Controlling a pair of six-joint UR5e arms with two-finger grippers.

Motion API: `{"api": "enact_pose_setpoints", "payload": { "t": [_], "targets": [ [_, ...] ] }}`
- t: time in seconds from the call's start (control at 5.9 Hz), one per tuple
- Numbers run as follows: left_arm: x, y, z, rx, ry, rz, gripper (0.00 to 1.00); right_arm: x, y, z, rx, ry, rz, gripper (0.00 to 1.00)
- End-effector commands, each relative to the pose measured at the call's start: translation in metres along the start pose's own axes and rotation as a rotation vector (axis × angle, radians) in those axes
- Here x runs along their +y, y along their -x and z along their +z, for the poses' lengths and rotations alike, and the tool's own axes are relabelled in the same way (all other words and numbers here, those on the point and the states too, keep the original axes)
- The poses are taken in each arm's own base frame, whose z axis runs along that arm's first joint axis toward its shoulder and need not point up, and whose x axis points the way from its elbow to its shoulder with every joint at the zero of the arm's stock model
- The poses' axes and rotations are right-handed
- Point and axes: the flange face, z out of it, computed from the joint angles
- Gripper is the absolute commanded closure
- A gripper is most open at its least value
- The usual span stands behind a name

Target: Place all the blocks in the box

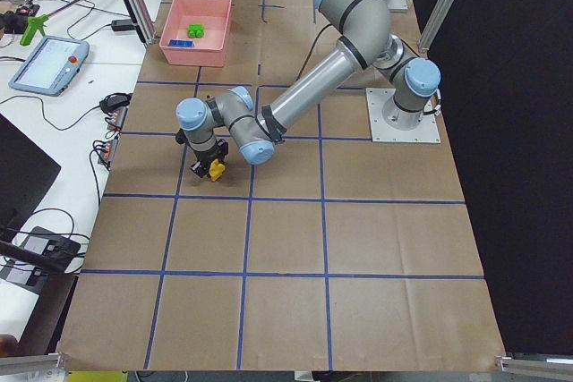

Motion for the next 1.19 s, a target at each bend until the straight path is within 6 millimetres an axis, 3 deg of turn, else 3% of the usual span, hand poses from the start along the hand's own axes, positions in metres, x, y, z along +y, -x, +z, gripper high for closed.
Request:
{"api": "enact_pose_setpoints", "payload": {
  "t": [0.0, 0.17, 0.34, 0.51, 0.68, 0.85, 1.02],
  "targets": [
    [-0.009, -0.006, -0.072, -0.077, -0.032, -0.127, 0.86, -0.001, 0.000, -0.002, 0.000, -0.005, 0.000, 0.05],
    [-0.038, -0.021, -0.098, -0.063, -0.046, -0.225, 0.86, -0.002, 0.000, -0.003, 0.001, -0.006, -0.007, 0.18],
    [-0.071, -0.039, -0.135, -0.042, -0.040, -0.304, 0.86, -0.001, -0.001, -0.006, 0.004, -0.008, -0.009, 0.38],
    [-0.116, -0.066, -0.173, -0.008, -0.024, -0.427, 0.86, -0.001, 0.000, -0.004, 0.006, -0.005, -0.010, 0.45],
    [-0.186, -0.121, -0.202, 0.028, -0.056, -0.521, 0.86, 0.000, 0.000, -0.004, 0.012, -0.003, -0.012, 0.49],
    [-0.247, -0.170, -0.195, 0.076, -0.076, -0.593, 0.86, -0.001, -0.002, -0.008, 0.015, -0.009, -0.010, 0.64],
    [-0.293, -0.221, -0.202, 0.084, -0.095, -0.646, 0.85, -0.002, 0.000, -0.010, 0.006, -0.014, -0.006, 0.76]
  ]
}}
